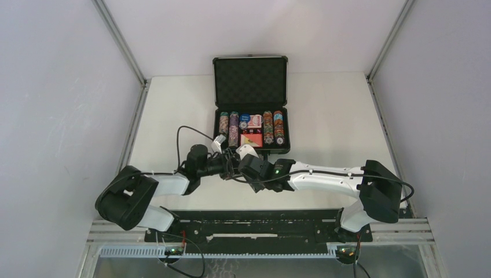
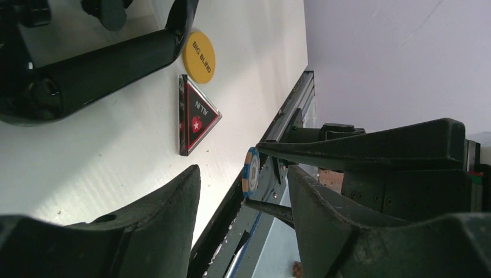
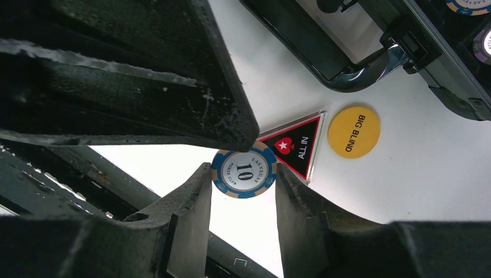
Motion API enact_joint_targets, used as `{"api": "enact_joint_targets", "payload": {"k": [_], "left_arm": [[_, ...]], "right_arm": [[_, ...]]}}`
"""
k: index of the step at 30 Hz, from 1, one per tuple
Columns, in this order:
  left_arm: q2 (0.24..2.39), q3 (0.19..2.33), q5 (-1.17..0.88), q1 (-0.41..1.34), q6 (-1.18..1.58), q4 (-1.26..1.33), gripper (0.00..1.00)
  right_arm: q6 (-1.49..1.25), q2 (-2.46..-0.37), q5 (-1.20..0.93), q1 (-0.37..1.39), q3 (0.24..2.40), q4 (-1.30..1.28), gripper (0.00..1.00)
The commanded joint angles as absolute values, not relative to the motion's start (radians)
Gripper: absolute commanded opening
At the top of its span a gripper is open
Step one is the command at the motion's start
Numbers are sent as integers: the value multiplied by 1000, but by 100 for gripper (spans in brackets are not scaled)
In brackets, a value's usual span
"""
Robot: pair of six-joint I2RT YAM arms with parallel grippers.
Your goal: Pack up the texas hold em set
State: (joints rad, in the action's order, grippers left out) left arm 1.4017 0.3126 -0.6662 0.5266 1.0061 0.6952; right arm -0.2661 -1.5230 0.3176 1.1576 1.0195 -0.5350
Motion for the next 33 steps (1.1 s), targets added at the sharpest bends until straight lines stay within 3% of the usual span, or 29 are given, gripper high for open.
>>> {"api": "enact_joint_targets", "payload": {"k": [1, 33], "left_arm": [[1436, 374, -716, 548, 1025, 768, 61], [1562, 425, -780, 627, 1054, 819, 52]], "right_arm": [[-250, -1488, 319, 1153, 1017, -509, 34], [-242, -1482, 339, 1150, 1017, -509, 34]]}}
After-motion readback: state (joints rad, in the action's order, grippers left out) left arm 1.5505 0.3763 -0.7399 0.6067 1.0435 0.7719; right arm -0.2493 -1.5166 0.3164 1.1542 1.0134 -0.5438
